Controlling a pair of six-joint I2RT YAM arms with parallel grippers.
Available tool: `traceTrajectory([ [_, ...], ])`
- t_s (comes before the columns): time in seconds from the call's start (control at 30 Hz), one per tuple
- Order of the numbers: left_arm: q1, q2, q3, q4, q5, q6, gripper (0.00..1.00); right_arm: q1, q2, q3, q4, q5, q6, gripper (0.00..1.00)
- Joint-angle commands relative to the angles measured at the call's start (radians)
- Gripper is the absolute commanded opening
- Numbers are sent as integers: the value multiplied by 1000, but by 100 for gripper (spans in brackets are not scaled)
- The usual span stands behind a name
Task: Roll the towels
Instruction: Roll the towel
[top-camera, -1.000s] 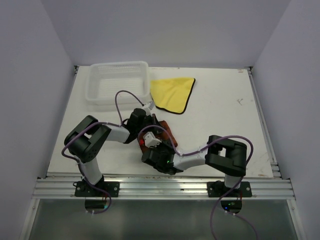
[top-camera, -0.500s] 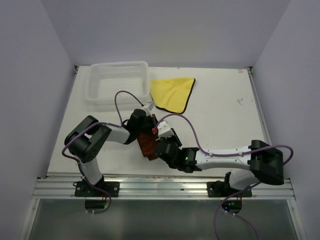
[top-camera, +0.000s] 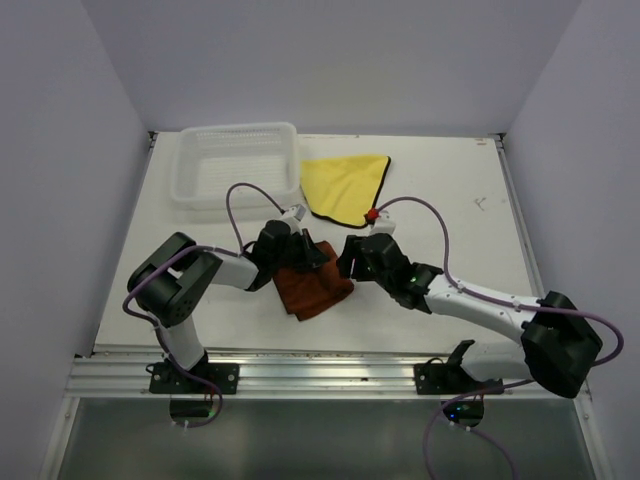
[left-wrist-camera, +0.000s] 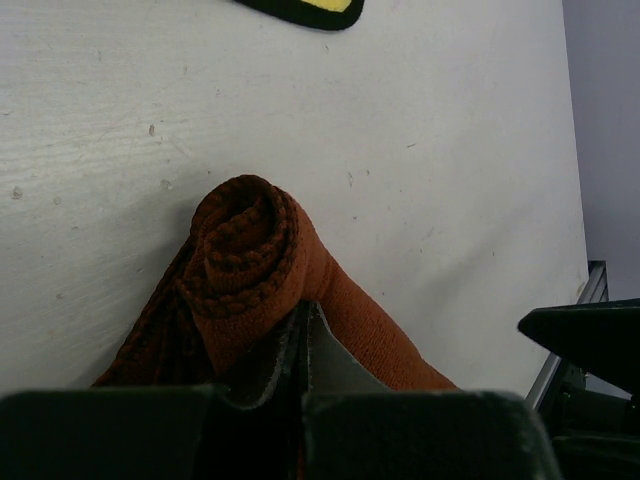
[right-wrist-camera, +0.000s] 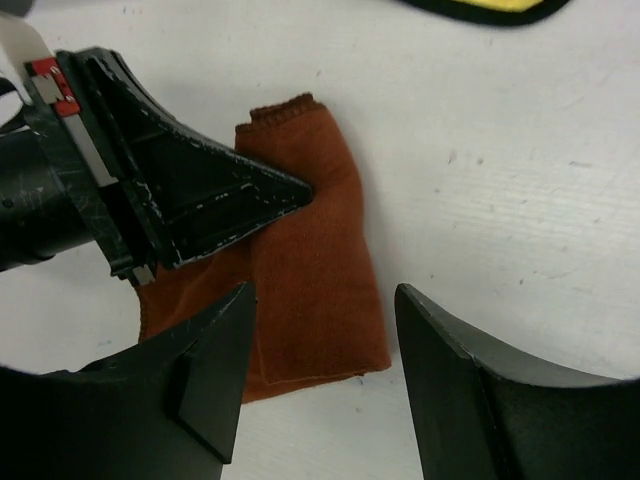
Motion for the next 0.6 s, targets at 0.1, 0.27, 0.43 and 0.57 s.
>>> traceTrajectory([
  [0.1, 10, 15, -49, -125, -100, 49, 0, -58, 115, -4, 50, -231, 134, 64],
  [0.27, 10, 15, -54, -119, -98, 49, 0, -61, 200, -7, 83, -277, 140, 65],
  [0.43, 11, 12, -52, -121, -97, 49, 0, -61, 243, -36, 137, -308, 152, 65],
  [0.57, 10, 10, -48, -128, -97, 49, 0, -62, 257, -67, 151, -321, 149, 60],
])
